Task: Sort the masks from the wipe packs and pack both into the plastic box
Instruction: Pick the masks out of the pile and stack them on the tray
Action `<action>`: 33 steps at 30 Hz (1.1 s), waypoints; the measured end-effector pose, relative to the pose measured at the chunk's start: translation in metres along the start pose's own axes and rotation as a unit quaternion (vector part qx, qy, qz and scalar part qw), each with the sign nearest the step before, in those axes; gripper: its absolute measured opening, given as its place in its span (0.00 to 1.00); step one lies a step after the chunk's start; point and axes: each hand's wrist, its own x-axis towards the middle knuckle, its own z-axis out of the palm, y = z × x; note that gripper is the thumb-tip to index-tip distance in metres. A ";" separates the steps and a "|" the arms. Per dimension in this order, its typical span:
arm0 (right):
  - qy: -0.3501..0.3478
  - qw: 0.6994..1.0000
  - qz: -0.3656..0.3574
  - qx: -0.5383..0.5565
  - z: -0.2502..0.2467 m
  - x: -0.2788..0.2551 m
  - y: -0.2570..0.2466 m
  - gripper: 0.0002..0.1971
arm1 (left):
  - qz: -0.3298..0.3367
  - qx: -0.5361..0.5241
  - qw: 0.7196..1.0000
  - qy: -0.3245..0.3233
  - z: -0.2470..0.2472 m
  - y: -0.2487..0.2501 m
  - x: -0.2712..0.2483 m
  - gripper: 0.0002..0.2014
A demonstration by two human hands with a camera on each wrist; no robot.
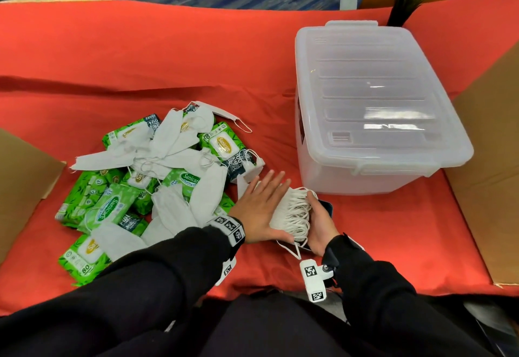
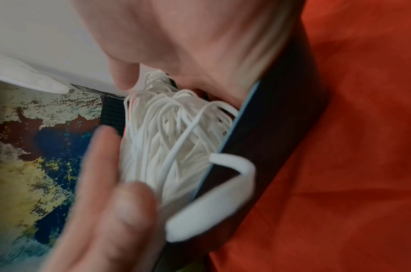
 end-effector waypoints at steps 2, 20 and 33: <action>-0.004 1.000 -0.002 -0.001 -0.001 0.000 -0.001 0.30 | 0.010 0.018 0.999 -0.037 0.006 -0.006 0.004 0.65; -0.010 0.999 0.030 -0.029 -0.008 0.003 -0.010 0.32 | 0.056 -0.048 0.995 -0.068 -0.017 -0.039 0.002 0.56; -0.014 0.999 -0.002 -0.036 -0.001 -0.004 -0.012 0.30 | 0.008 0.033 0.997 -0.071 -0.012 -0.014 0.000 0.75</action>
